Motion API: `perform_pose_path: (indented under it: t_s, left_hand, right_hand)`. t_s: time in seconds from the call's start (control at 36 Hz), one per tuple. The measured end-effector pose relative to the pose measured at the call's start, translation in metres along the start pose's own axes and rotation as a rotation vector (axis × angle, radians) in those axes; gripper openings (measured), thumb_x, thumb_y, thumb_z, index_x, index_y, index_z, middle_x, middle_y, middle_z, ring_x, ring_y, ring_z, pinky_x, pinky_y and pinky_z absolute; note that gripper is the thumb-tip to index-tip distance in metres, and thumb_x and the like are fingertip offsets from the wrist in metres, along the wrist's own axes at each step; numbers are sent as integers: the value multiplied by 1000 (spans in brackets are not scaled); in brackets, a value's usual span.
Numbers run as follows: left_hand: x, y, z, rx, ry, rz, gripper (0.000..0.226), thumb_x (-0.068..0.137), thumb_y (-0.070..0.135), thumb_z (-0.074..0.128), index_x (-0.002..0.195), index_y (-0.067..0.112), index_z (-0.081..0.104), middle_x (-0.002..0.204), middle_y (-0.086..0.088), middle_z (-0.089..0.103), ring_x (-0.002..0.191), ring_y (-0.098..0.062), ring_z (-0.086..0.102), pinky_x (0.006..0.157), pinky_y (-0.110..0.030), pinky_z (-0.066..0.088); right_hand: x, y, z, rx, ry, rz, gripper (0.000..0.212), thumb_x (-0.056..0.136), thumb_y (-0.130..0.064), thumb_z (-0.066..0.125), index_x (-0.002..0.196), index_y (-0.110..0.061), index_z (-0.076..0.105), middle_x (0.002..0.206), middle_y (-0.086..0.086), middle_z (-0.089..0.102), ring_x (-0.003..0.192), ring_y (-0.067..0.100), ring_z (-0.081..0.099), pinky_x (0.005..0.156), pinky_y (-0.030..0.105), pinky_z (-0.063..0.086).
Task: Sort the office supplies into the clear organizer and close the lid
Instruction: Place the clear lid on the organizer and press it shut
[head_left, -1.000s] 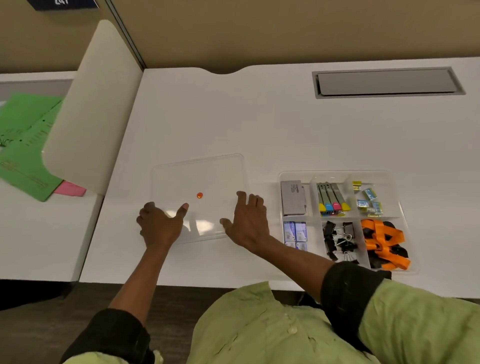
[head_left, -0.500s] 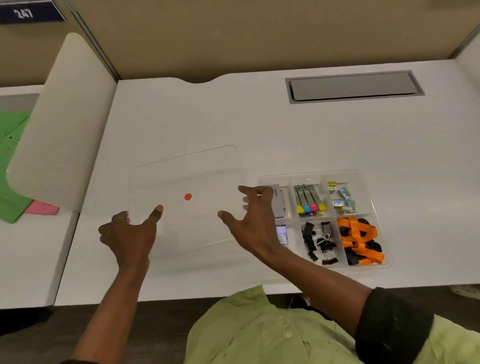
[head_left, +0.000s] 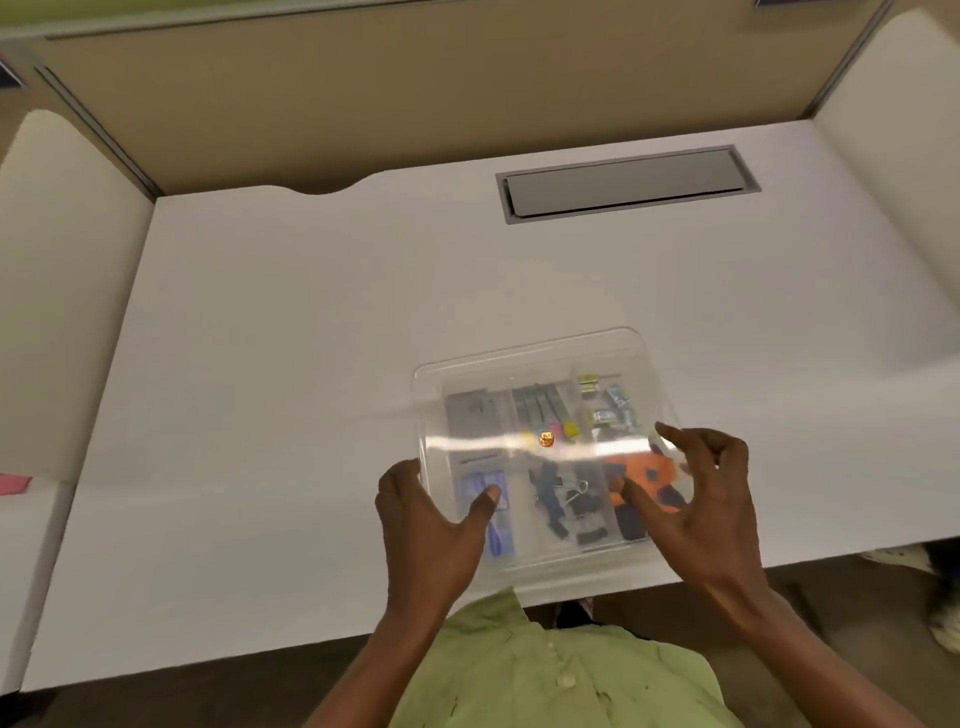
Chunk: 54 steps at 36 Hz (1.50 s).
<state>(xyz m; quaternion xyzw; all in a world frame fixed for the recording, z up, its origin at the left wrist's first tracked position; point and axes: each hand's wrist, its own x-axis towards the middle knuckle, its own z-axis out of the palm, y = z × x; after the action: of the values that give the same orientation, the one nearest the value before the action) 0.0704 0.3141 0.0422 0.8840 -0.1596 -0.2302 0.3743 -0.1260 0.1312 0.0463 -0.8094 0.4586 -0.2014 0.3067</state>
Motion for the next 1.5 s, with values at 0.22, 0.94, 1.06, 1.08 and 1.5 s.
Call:
perform_pose_path:
  t_s: [0.22, 0.94, 1.06, 1.08, 1.5]
  left_hand:
    - [-8, 1, 42, 118, 1, -72, 101, 77, 47, 85, 153, 5, 32, 152, -9, 38, 143, -26, 34, 109, -31, 34]
    - [41, 4, 64, 433, 89, 283, 126, 79, 89, 45, 163, 12, -8, 173, -8, -11, 161, -24, -6, 130, -44, 7]
    - [65, 10, 65, 491, 29, 361, 123, 83, 90, 38, 163, 10, -10, 172, -6, -18, 160, -20, -15, 131, -46, 6]
    - [69, 10, 66, 504, 12, 368, 122, 84, 90, 36, 163, 9, -11, 171, -6, -21, 160, -19, -16, 131, -46, 7]
    - [83, -5, 78, 600, 2, 416, 124, 84, 90, 38, 162, 7, -12, 172, -8, -19, 160, -22, -14, 131, -46, 10]
  right_hand:
    - [-1, 44, 8, -45, -68, -5, 72, 74, -47, 85, 137, -28, 54, 136, 2, 38, 114, 3, 40, 80, 10, 43]
    - [73, 40, 19, -324, -145, -256, 83, 88, -71, 54, 151, -20, 36, 165, 12, 18, 153, 30, 17, 119, 47, 25]
    - [99, 41, 37, -405, -232, -322, 104, 85, -85, 38, 161, -18, 14, 169, 12, -3, 157, 26, -4, 125, 49, 15]
    - [103, 41, 41, -430, -252, -330, 107, 85, -87, 35, 161, -18, 9, 169, 12, -6, 157, 26, -7, 126, 50, 13]
    - [106, 44, 54, -543, -307, -344, 109, 83, -89, 33, 161, -23, -4, 167, 13, -19, 155, 29, -17, 126, 53, 12]
